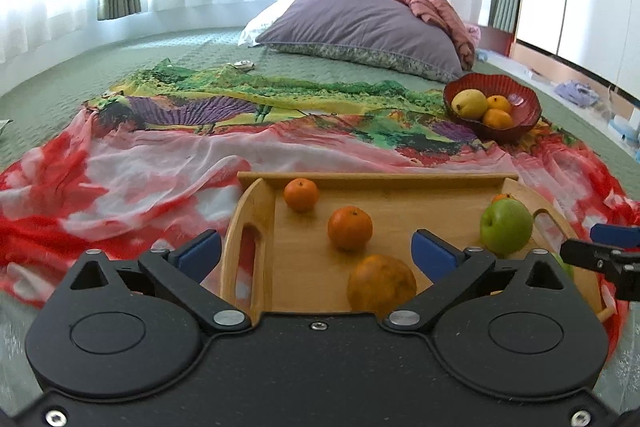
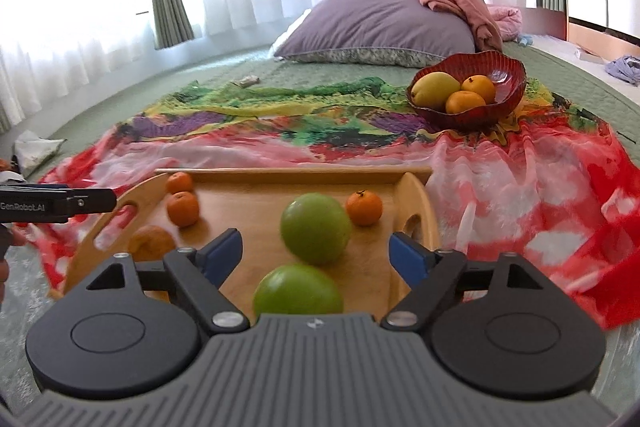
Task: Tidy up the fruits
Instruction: 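Lower the left tool onto a dark date and close it while the right tool reaches the other date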
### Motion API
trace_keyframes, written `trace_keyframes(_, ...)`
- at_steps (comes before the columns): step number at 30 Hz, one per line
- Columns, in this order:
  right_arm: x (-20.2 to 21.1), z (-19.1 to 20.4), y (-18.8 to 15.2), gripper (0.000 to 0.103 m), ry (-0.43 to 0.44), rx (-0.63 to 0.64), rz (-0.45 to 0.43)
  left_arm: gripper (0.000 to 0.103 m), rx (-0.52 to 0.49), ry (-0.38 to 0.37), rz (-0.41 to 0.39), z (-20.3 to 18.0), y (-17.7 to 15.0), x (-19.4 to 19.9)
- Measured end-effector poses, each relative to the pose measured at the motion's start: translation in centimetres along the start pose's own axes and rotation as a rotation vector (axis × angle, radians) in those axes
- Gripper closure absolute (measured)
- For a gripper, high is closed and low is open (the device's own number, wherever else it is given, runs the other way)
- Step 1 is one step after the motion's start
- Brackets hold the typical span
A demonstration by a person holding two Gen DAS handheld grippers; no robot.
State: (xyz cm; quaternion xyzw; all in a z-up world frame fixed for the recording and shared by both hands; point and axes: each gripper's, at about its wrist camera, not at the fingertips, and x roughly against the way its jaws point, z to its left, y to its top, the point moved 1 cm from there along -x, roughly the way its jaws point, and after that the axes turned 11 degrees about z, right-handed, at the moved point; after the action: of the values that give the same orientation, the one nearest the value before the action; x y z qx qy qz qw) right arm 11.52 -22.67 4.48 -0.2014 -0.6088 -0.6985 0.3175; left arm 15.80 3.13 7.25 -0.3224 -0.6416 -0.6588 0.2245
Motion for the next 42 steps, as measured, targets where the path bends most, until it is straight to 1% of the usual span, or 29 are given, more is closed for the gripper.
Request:
trace_keyframes(4,0.9,0.7,-1.9,0.013,0.002,0.009,-0.031,0.001,-0.006,0.007,-0.018,-0.4,-1.8,0.9)
trace_keyframes(8,1.7,1.7,-3.7,0.012,-0.020,0.047,-0.063,0.000,-0.032,-0.012,-0.019,-1.1,-3.7,1.7)
trace_keyframes(12,2.3,3.0,-5.4,0.011,-0.047,0.117,-0.088,0.000,-0.063,-0.029,-0.017,-1.9,-5.4,2.5)
trace_keyframes(17,2.8,4.9,-7.5,0.010,-0.061,0.201,-0.096,0.000,-0.101,-0.044,-0.010,-2.8,-7.3,2.9)
trace_keyframes(21,2.8,6.6,-9.4,0.010,-0.077,0.307,-0.110,0.000,-0.146,-0.069,0.005,-3.4,-8.7,2.9)
trace_keyframes(24,2.7,7.6,-10.4,0.010,-0.071,0.366,-0.112,0.000,-0.182,-0.070,0.015,-3.8,-9.7,2.9)
trace_keyframes(27,2.6,8.4,-11.1,0.011,-0.037,0.407,-0.104,0.001,-0.211,-0.082,0.026,-4.2,-10.5,2.9)
trace_keyframes(28,2.5,8.7,-11.2,0.011,-0.036,0.413,-0.101,0.003,-0.216,-0.093,0.031,-4.3,-10.7,3.0)
trace_keyframes(29,2.5,8.8,-11.4,0.013,-0.034,0.420,-0.096,0.009,-0.219,-0.106,0.037,-4.3,-10.9,3.1)
trace_keyframes(30,2.4,9.0,-11.6,0.016,-0.033,0.426,-0.093,0.013,-0.222,-0.121,0.047,-4.4,-11.1,3.1)
trace_keyframes(31,2.3,9.2,-11.7,0.018,-0.031,0.429,-0.090,0.021,-0.221,-0.134,0.060,-4.4,-11.2,3.0)
trace_keyframes(32,2.3,9.2,-11.8,0.022,-0.030,0.429,-0.086,0.028,-0.218,-0.148,0.072,-4.3,-11.2,3.0)
trace_keyframes(33,2.2,9.3,-11.9,0.026,-0.030,0.428,-0.081,0.032,-0.212,-0.165,0.084,-4.3,-11.3,2.9)
trace_keyframes(34,2.1,9.3,-12.0,0.028,-0.029,0.426,-0.077,0.038,-0.205,-0.182,0.095,-4.2,-11.4,2.9)
trace_keyframes(36,2.1,9.2,-12.2,0.037,-0.024,0.422,-0.073,0.048,-0.189,-0.220,0.116,-4.0,-11.5,2.8)
trace_keyframes(37,2.1,9.2,-12.3,0.038,-0.023,0.422,-0.069,0.058,-0.188,-0.242,0.126,-4.0,-11.5,2.8)
trace_keyframes(38,2.1,9.2,-12.3,0.040,-0.020,0.424,-0.067,0.065,-0.191,-0.267,0.138,-4.0,-11.6,2.7)
trace_keyframes(40,2.1,9.3,-12.4,0.044,-0.005,0.429,-0.063,0.068,-0.195,-0.298,0.147,-4.3,-11.7,2.8)
trace_keyframes(42,2.1,9.3,-12.5,0.047,0.010,0.433,-0.057,0.069,-0.212,-0.310,0.145,-4.7,-11.8,2.7)
